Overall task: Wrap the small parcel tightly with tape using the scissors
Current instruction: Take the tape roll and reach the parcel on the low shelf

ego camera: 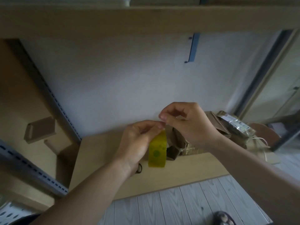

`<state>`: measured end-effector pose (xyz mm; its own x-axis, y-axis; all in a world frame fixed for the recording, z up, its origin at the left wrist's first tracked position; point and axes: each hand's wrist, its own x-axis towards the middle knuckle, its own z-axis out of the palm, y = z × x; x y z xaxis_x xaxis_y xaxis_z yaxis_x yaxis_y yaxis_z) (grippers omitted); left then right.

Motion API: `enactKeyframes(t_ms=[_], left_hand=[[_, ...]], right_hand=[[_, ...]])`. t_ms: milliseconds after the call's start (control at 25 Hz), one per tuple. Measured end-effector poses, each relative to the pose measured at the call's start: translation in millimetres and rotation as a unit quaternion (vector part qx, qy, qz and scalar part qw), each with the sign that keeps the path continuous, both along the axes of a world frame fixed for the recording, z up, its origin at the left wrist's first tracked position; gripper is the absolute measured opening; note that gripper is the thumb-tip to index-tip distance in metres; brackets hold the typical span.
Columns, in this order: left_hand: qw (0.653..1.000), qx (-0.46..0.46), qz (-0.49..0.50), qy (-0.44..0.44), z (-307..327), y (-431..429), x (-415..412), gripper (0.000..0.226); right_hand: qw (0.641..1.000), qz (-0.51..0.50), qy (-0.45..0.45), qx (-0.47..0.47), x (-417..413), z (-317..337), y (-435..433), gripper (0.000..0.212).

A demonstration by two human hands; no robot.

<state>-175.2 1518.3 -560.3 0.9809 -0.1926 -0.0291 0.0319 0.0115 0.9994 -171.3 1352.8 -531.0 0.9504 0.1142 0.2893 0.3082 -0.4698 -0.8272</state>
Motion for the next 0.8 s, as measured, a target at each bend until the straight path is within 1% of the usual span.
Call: enactKeyframes(t_ms=[80,200,400,560,720,800], left_hand=[[1.000,0.016,-0.005,-0.006,-9,0,8,0.015],[0.999,0.025,0.004,-0.021,-18,-4,19,0.009],[1.000,0.001,-0.018,-0.005,-31,-9,30,0.008],[0.999,0.029,-0.019,0.001,-35,-9,38,0.009],[0.995,0.088,-0.008,-0.043,-39,-2,47,0.021],[0.995,0.096,0.003,-0.034,-43,0,48,0.018]], right_hand=[[1.000,-0.006,0.007,-0.001,9,-8,3,0.009],[1.000,-0.021,0.003,0.019,18,-17,-1,0.009],[0.998,-0.032,-0.030,0.043,26,-26,-13,0.013],[0.997,-0.028,-0.052,0.046,27,-32,-12,0.011],[0.997,-0.029,-0.036,0.060,34,-37,-5,0.011],[0.997,-0.030,-0.038,0.055,36,-40,0,0.009]])
